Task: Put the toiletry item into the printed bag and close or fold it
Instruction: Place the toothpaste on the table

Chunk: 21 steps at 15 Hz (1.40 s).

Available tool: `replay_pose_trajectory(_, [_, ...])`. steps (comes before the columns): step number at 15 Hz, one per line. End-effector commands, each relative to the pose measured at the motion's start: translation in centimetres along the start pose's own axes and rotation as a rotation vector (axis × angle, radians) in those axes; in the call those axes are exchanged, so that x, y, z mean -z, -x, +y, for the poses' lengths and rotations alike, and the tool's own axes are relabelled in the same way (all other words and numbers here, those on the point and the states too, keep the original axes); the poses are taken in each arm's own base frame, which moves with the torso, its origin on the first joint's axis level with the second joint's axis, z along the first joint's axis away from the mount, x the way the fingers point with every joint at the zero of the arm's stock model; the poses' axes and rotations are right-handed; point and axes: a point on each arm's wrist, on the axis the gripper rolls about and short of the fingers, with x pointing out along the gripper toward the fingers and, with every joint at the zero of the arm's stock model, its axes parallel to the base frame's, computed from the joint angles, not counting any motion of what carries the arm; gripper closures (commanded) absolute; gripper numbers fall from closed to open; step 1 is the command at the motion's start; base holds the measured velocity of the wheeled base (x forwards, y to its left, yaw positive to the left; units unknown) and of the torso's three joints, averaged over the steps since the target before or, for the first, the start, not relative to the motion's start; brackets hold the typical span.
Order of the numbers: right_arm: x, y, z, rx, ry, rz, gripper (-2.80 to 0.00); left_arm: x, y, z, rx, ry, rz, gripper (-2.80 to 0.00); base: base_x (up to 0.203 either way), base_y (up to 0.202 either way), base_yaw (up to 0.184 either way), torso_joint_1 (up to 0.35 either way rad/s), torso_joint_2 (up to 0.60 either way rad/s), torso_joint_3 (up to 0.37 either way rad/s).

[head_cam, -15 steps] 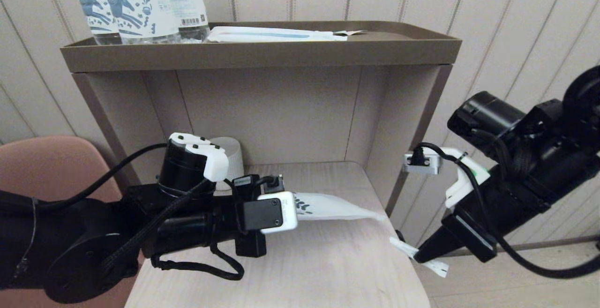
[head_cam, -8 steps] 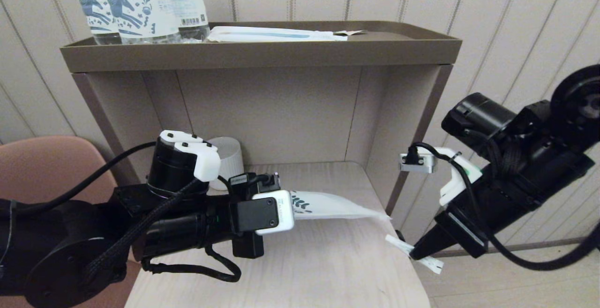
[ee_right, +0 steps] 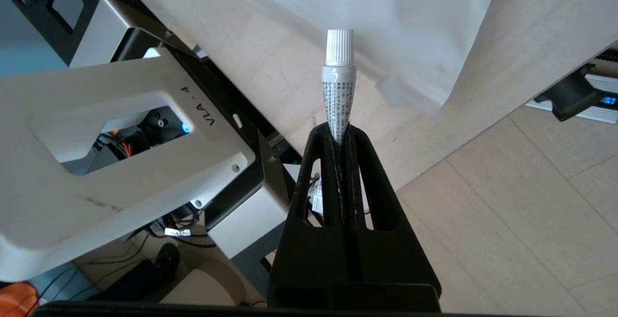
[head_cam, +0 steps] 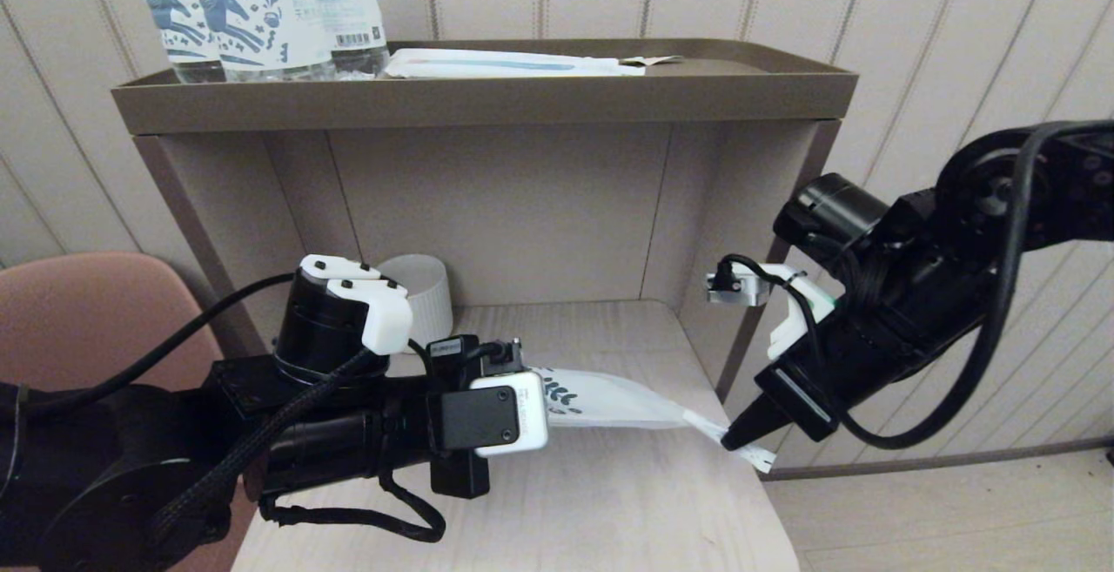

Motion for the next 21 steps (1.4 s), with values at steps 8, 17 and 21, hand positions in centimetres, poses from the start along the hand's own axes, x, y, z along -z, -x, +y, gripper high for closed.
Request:
replay_pose_trajectory(8, [0.8,1.1,0.8,0.001,0.01,-0.015,0.0,0.0,-0.1,0.0,0.002,-0.004,0.0,0.0,0.0,0.0,0.0,0.0,0.0,0.0])
replay_pose_trajectory(17, [0.5,-0.8,0.1,-0.014,-0.002,0.028,0.0,0.1,0.0,-0.2,0.007,-0.004,0.003,0.0,0.0,0.0,0.0,0.0,0.0,0.0])
replay_pose_trajectory(21, [-0.5,-1.2,-0.4,-0.012,0.001,0.023,0.0,0.3,0.0,-0.5,0.018,-0.005,0.006,0.0,0.0,0.0,0.0,0.0,0.0,0.0])
